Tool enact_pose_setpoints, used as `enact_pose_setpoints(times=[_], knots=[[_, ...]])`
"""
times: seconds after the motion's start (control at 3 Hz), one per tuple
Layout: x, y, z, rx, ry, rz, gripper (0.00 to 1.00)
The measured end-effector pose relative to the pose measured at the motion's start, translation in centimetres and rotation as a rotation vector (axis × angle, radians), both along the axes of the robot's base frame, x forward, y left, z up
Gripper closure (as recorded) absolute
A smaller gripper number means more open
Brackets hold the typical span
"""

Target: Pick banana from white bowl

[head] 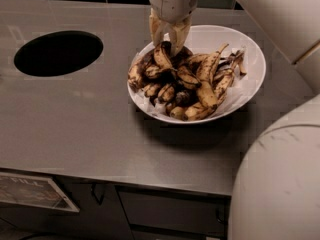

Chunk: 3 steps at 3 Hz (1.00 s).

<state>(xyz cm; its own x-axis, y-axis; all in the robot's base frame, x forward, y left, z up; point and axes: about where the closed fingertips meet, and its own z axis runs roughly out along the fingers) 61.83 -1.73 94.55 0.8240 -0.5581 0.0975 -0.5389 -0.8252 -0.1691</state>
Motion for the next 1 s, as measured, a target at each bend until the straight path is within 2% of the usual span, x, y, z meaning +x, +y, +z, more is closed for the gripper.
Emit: enact_pose_setpoints(times=[0.33, 1.0], knots=[[0.6, 0.4, 0.2, 0.030, -0.030, -0.004, 1.00], [-0.4, 0.2, 2.8, 0.071, -0.088, -0.029, 1.00]])
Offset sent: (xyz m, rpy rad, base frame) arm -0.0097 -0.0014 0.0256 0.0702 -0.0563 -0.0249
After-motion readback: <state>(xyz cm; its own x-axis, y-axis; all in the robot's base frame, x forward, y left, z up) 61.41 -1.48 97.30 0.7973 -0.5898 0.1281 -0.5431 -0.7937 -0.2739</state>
